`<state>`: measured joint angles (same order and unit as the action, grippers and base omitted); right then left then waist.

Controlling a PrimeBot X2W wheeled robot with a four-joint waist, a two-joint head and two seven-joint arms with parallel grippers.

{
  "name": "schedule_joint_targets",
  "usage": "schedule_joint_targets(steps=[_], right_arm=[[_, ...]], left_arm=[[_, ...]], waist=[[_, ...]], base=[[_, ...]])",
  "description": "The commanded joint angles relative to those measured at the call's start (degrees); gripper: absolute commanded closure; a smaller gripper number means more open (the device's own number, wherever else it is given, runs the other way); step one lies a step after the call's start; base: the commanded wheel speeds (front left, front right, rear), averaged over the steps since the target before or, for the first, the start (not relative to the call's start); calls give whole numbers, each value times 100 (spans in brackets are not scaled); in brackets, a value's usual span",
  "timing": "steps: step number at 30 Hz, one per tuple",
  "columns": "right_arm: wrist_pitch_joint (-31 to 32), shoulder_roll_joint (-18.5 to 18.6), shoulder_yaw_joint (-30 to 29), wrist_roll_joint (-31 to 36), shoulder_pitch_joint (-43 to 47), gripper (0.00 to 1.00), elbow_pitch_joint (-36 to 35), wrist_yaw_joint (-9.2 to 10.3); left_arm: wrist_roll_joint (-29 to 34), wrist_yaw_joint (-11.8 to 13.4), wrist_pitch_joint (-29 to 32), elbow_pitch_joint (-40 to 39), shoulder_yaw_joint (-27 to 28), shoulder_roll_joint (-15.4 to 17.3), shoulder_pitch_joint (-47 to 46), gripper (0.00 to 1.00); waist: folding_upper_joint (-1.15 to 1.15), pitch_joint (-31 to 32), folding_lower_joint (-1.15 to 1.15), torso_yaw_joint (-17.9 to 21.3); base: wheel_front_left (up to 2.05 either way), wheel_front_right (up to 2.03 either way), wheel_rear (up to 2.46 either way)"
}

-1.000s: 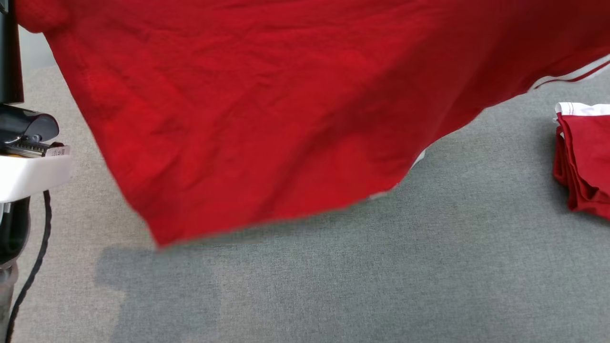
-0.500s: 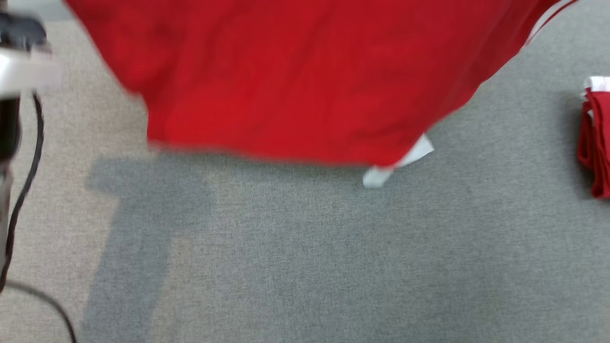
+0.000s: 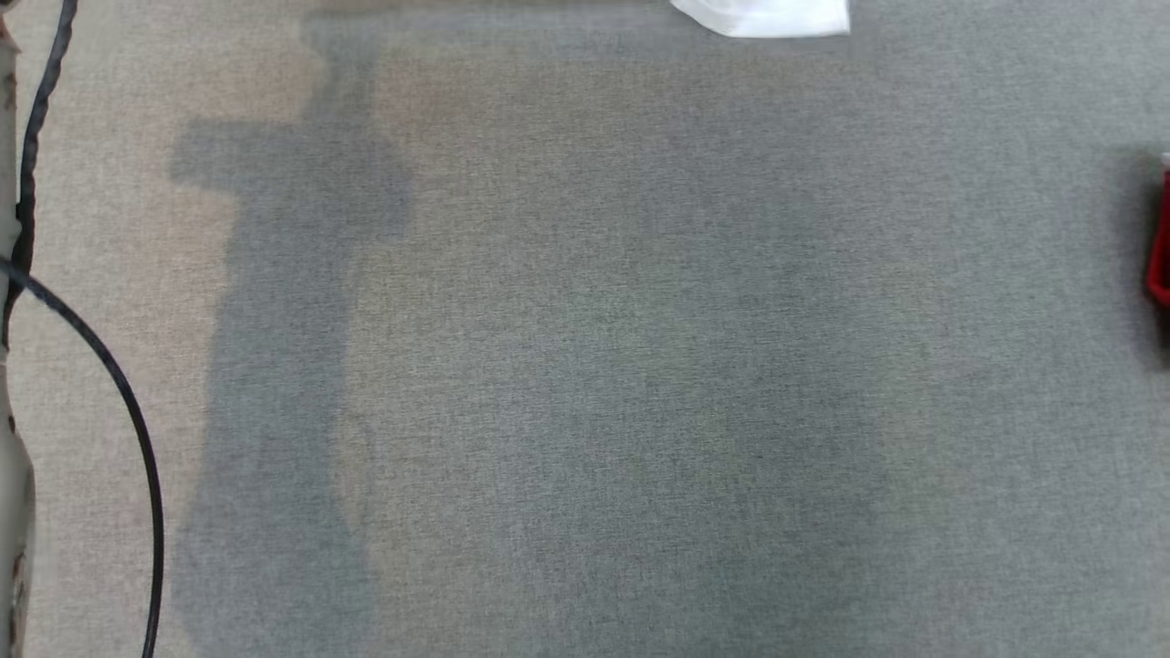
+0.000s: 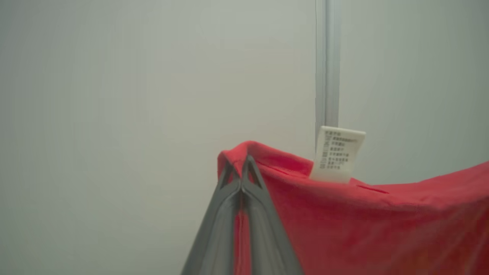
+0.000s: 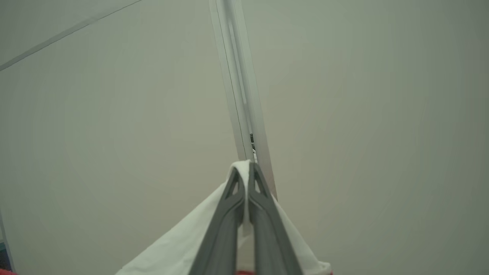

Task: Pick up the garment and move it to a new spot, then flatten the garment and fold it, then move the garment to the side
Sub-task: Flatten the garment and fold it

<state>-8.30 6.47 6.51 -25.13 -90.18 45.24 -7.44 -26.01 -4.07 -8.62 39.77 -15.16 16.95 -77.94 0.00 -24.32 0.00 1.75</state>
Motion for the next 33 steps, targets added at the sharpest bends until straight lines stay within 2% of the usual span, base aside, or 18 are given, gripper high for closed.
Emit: schedule_joint_targets(steps=[1,9,12,15,17,22,24,27,31,32,33], right_arm=[[-89,-16,34,3,-64,100,208,-9],[-311,-286,485,-353,440,100,1359,-9],[-443,-340,694,-628,888,100,1464,-9],[-567,-337,820,-1183,1587,100,1293,-9],[-624,-295,927,-1485,2151,100,1079,-9],[-699,-66,1121,-2114,3695,100,284,-10],[-702,59,997,-2272,4325,100,-202,-10],[-698,167,779,-2134,5416,100,-1025,-10],[-698,95,375,-2158,6896,100,-2159,-9],[-687,68,366,-2120,7270,100,-2383,-9],[-687,68,366,-2120,7270,100,-2383,-9]], left_arm=[[-52,-30,5,242,3,-29,-103,100],[-513,-270,170,1782,-5,-300,-5,100],[-678,-306,12,2128,23,-362,290,100],[-809,-342,-261,2290,-12,-438,655,100],[-893,-340,-373,2270,-176,-596,1065,100],[-1211,-340,-583,1958,-421,-659,2157,100],[-1344,-341,-622,1730,-481,-675,2621,100],[-1434,-342,-649,1290,-501,-554,3287,100],[-1020,-332,-645,534,-533,-279,4129,100],[-936,-320,-646,352,-545,-209,4337,100],[-936,-320,-646,352,-545,-209,4337,100]], waist=[[0,-9,0,28],[0,-142,0,124],[0,-204,0,147],[0,-204,0,101],[0,-177,0,41],[0,-49,0,-5],[0,18,0,-42],[0,133,0,-76],[0,238,0,-114],[0,276,0,-111],[0,276,0,-111]], base=[[0,0,0],[0,0,0],[0,0,0],[0,0,0],[0,0,0],[0,0,0],[0,0,0],[0,0,0],[0,0,0],[0,0,0],[0,0,0]])
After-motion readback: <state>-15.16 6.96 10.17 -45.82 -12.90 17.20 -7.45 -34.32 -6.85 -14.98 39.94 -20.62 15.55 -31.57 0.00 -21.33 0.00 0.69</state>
